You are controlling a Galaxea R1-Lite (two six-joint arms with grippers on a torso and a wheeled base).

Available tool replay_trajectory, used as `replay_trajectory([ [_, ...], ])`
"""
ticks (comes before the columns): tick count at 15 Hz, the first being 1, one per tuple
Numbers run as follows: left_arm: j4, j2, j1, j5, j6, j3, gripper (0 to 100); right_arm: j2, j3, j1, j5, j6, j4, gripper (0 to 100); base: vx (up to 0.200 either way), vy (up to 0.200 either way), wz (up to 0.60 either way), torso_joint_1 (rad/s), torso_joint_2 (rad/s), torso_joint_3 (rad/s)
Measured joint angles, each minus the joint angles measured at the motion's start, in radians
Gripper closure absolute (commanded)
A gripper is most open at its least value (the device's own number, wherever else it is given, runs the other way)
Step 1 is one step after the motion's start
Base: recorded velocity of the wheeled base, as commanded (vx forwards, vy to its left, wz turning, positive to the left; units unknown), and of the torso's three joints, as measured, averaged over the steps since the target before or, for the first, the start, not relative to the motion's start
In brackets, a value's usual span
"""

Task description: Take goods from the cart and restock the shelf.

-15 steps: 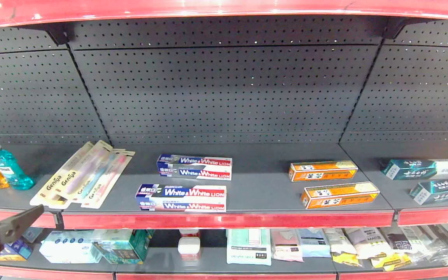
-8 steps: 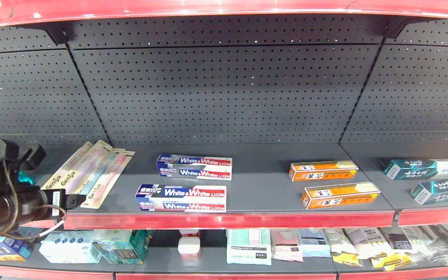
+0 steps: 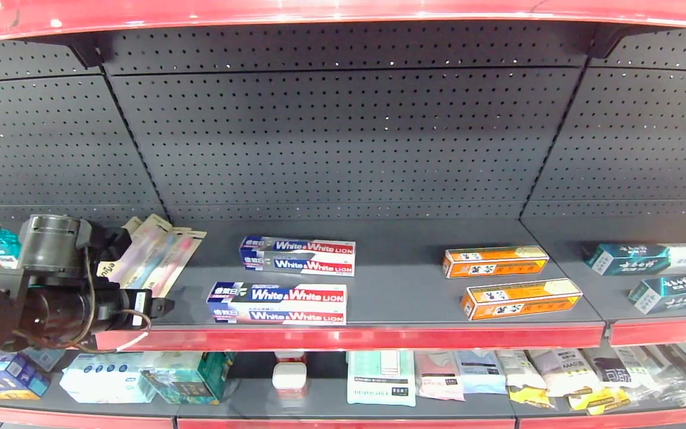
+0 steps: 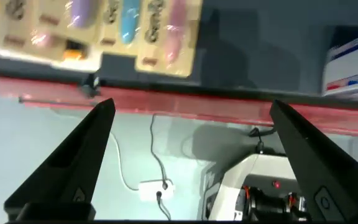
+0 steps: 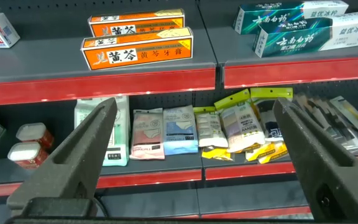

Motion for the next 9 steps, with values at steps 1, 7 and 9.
replay_trajectory([
  [1, -0.014, 0.017, -0.017, 0.000, 0.000, -0.006, 0, 0.000, 0.000, 0.000, 0.000, 0.000, 0.000, 0, 0.000, 0.000, 0.00, 0.000, 0.00, 0.000],
  [7, -0.050, 0.080, -0.043, 0.000, -0.002, -0.028, 0, 0.000, 0.000, 0.000, 0.000, 0.000, 0.000, 0, 0.000, 0.000, 0.00, 0.000, 0.00, 0.000],
  [9, -0.054, 0.097, -0.044, 0.000, -0.003, -0.038, 0, 0.000, 0.000, 0.000, 0.000, 0.000, 0.000, 0, 0.000, 0.000, 0.00, 0.000, 0.00, 0.000],
])
